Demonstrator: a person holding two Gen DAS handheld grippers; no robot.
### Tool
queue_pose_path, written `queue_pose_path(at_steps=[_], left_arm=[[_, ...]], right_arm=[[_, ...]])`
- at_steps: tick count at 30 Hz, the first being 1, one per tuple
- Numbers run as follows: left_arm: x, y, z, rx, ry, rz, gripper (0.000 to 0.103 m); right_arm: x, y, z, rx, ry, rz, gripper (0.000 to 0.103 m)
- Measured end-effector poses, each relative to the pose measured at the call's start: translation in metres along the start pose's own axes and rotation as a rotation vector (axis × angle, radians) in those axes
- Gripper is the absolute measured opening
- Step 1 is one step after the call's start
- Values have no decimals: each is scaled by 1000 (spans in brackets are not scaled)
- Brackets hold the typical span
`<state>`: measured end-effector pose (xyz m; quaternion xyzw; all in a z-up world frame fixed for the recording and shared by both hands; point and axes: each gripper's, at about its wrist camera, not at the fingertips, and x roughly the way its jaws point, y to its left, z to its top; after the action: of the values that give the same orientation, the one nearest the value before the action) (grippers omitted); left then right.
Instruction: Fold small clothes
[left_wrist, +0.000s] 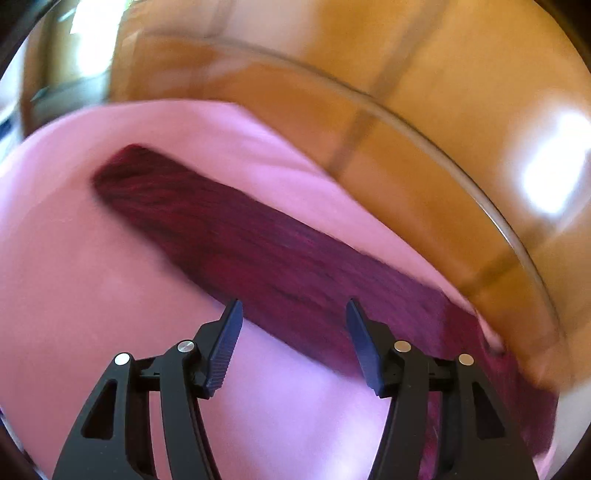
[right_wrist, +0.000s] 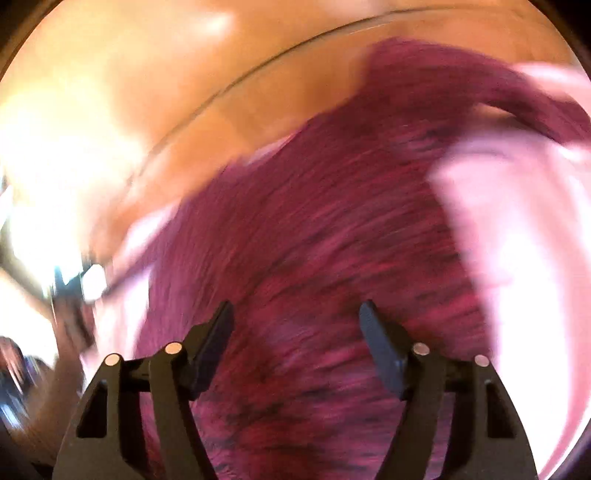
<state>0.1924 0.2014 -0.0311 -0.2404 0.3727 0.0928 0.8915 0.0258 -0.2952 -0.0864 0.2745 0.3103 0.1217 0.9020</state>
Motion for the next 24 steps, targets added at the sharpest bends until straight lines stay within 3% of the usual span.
queue_pose_path(at_steps=[4,6,7,10,12,17,18,19,20,24], left_arm=[[-11,-67,-67,174,64,-143,60],[-16,-92,-100,246,98,-191,61],[-17,-102,-114,274,111,-218,67],[-17,-129,-148,352,121,-264,72],[-13,-140,-168,390,143,-269,79],[4,-154,-181,461,140,-244,95],[5,-155,-181,465,147,-252,98],[-3,-151,-185,466,147,-254,98],[-2,-150,-184,466,147,-252,98],[2,-148,-180,461,154,-262,99]], right_arm=[[-45,-104,35,361,-188,31,64],[-58,-148,44,529,-274,77,71],[-64,-174,50,616,-337,110,74],[-66,-216,69,729,-427,128,74],[-53,-239,87,785,-428,113,71],[-28,-247,128,752,-397,59,56],[-26,-245,139,722,-378,28,40],[-27,-242,148,678,-359,-34,17],[-34,-235,160,607,-360,-121,9],[-74,-212,179,403,-462,-304,8]])
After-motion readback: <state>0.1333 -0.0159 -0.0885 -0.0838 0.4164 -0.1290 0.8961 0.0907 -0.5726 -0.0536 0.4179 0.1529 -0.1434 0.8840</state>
